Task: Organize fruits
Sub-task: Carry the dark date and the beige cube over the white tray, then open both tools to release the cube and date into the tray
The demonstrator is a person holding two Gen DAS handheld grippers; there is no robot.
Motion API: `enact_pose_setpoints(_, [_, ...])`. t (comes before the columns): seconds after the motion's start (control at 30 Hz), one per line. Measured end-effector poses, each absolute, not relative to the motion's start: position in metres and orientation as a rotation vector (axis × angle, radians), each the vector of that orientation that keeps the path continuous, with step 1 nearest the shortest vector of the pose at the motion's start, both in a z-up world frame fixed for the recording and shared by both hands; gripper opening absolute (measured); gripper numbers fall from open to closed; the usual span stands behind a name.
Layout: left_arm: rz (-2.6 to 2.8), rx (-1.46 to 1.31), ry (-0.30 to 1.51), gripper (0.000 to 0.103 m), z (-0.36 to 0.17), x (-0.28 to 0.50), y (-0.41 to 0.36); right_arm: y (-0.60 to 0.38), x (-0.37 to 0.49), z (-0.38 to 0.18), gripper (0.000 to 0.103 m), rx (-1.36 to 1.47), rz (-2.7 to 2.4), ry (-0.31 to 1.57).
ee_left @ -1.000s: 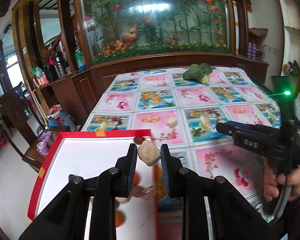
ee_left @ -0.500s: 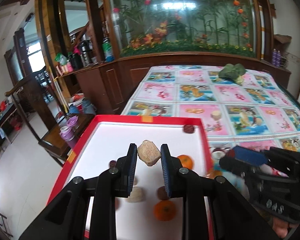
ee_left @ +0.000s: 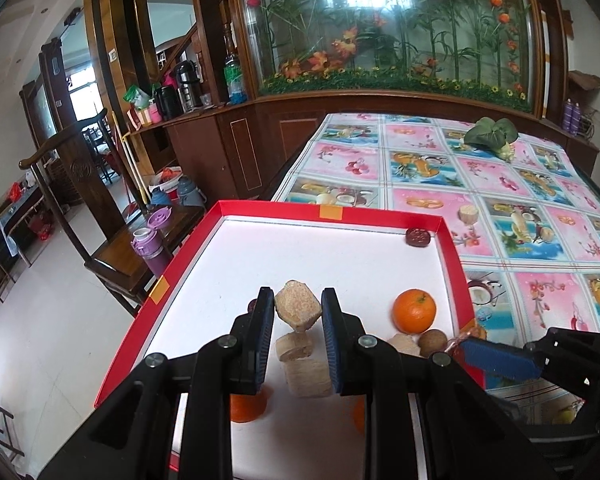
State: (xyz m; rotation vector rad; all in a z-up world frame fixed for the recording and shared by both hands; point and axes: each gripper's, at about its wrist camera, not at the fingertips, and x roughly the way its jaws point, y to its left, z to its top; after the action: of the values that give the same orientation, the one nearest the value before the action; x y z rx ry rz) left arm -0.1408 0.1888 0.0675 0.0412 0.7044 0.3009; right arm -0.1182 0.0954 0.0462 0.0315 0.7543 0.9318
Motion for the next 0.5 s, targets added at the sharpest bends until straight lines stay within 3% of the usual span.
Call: enact_pose_setpoints(0.5, [0.309, 0.038, 0.784, 0.023, 0.047, -0.132, 0.195, 0.118, -0.127, 0.033, 0.035, -0.035, 0.99, 0.828])
